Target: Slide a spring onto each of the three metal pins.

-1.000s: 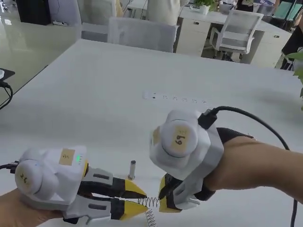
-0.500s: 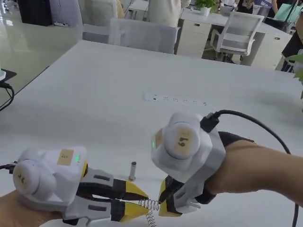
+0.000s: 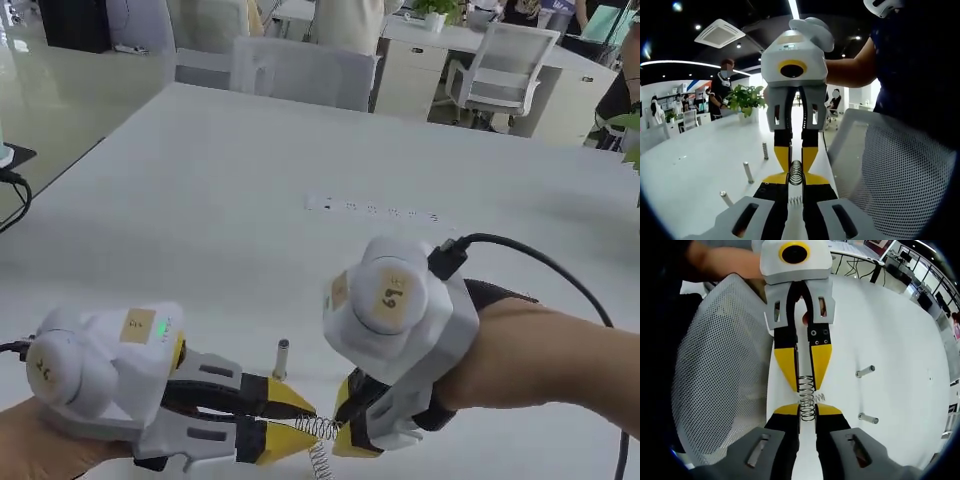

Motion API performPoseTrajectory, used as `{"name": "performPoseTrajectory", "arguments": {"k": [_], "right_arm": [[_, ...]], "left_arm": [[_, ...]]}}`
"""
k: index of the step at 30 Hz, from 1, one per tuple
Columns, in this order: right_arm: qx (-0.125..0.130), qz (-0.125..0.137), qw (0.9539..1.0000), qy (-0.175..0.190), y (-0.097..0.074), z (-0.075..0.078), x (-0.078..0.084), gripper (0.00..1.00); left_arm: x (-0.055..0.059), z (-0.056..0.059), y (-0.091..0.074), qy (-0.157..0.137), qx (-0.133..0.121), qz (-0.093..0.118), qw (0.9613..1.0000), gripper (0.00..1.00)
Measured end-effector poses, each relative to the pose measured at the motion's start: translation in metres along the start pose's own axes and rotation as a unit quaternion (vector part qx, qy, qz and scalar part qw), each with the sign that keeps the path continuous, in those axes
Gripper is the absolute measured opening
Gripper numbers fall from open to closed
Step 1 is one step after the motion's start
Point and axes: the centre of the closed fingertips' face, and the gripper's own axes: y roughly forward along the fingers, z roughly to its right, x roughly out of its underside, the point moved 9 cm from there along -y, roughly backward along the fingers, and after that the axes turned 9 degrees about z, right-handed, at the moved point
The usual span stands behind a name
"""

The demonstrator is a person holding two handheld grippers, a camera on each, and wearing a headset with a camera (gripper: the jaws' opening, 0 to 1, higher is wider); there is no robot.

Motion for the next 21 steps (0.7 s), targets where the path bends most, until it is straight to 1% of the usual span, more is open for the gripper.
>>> {"name": "performPoseTrajectory", "arguments": {"k": [6,10,17,21], "right_arm": [[-0.004,0.002,1.0,0.003,0.003,0.0,0.003,0.09],[-0.002,0.004,1.0,0.006,0.003,0.0,0.003,0.09],[0.0,0.005,0.9999,0.009,-0.004,0.001,0.0,0.08],[0.001,0.01,0.9999,0.013,-0.008,0.003,-0.001,0.08]], "left_arm": [[-0.003,-0.001,-0.001,-0.001,0.0,0.011,0.9999,0.02],[-0.002,-0.002,-0.002,-0.003,-0.001,0.01,0.9999,0.02],[-0.002,-0.005,-0.003,-0.006,-0.001,0.014,0.9999,0.02],[-0.002,-0.006,-0.003,-0.005,-0.003,0.011,0.9999,0.02]]}}
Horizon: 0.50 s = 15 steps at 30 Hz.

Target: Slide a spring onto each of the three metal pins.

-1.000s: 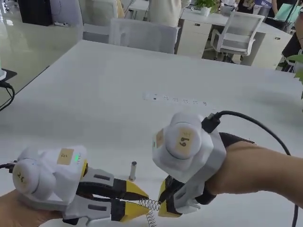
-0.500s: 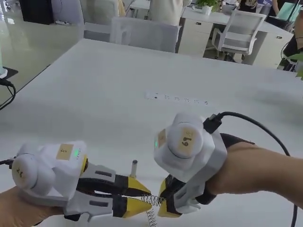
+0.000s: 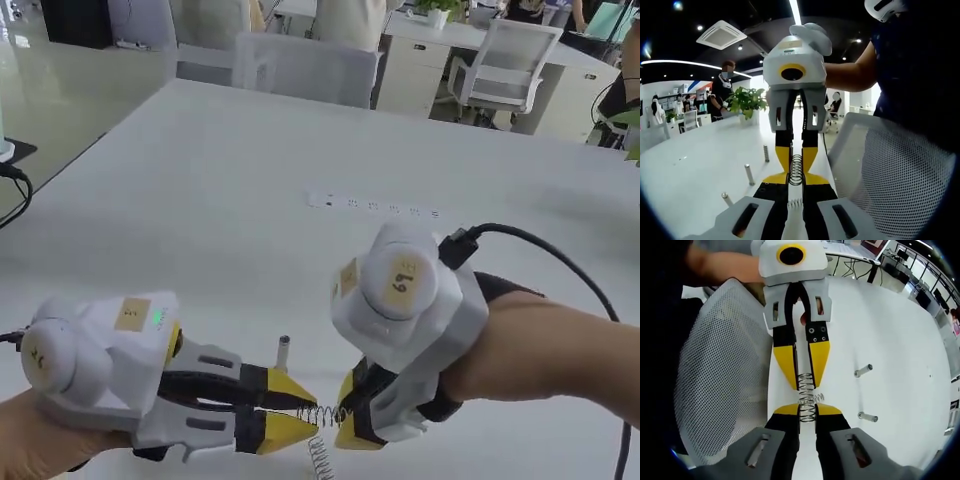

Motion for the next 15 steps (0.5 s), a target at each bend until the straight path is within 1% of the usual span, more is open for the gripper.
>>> {"name": "performPoseTrajectory", "arguments": {"k": [6,15], "right_arm": [[-0.002,0.009,1.0,0.001,-0.006,-0.001,-0.007,0.08],[0.002,0.017,0.9998,0.009,-0.012,-0.002,-0.015,0.08]], "left_arm": [[0.002,0.0,-0.001,0.003,-0.001,-0.007,1.0,0.02],[0.002,0.001,-0.002,0.003,-0.002,-0.005,1.0,0.02]]}}
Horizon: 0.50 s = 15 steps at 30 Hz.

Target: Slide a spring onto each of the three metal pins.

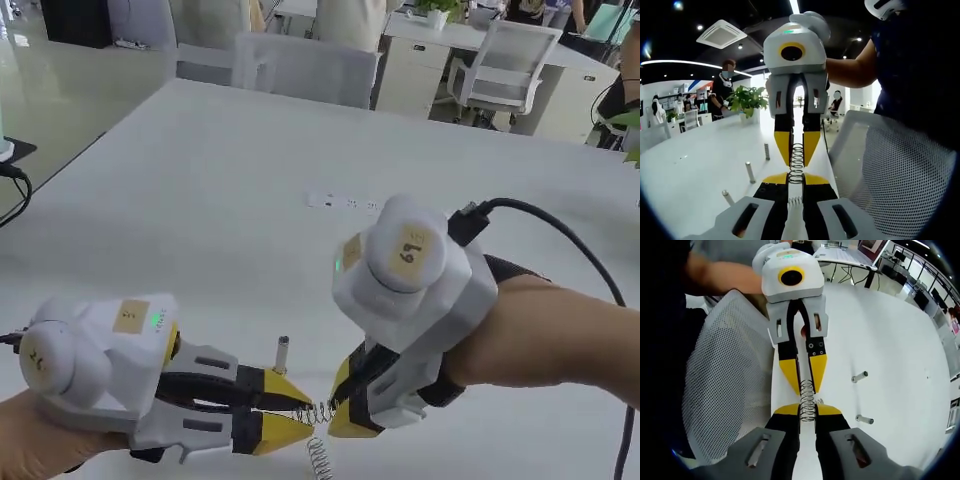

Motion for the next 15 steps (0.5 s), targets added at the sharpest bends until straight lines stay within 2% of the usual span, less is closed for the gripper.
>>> {"name": "performPoseTrajectory", "arguments": {"k": [15], "right_arm": [[0.001,-0.016,0.9998,-0.008,-0.005,-0.002,-0.017,0.07]], "left_arm": [[0.0,0.001,0.001,-0.001,-0.003,0.007,1.0,0.02]]}}
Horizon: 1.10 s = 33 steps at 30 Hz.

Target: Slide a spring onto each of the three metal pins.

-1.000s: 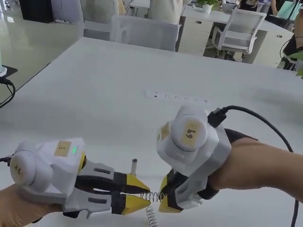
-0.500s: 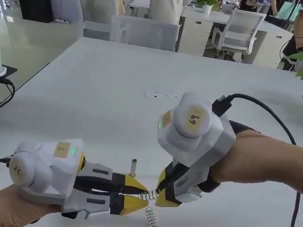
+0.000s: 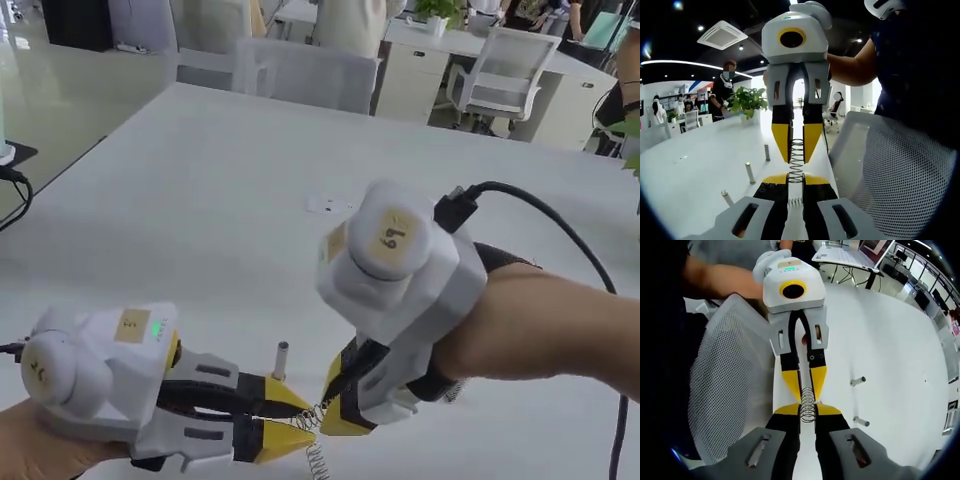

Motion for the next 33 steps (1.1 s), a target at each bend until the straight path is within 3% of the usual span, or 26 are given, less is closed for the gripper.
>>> {"name": "performPoseTrajectory", "arguments": {"k": [33], "right_arm": [[-0.003,-0.019,0.9997,-0.016,0.004,-0.001,-0.013,0.06]], "left_arm": [[0.004,0.0,0.009,0.015,0.01,-0.008,0.9998,0.03]]}}
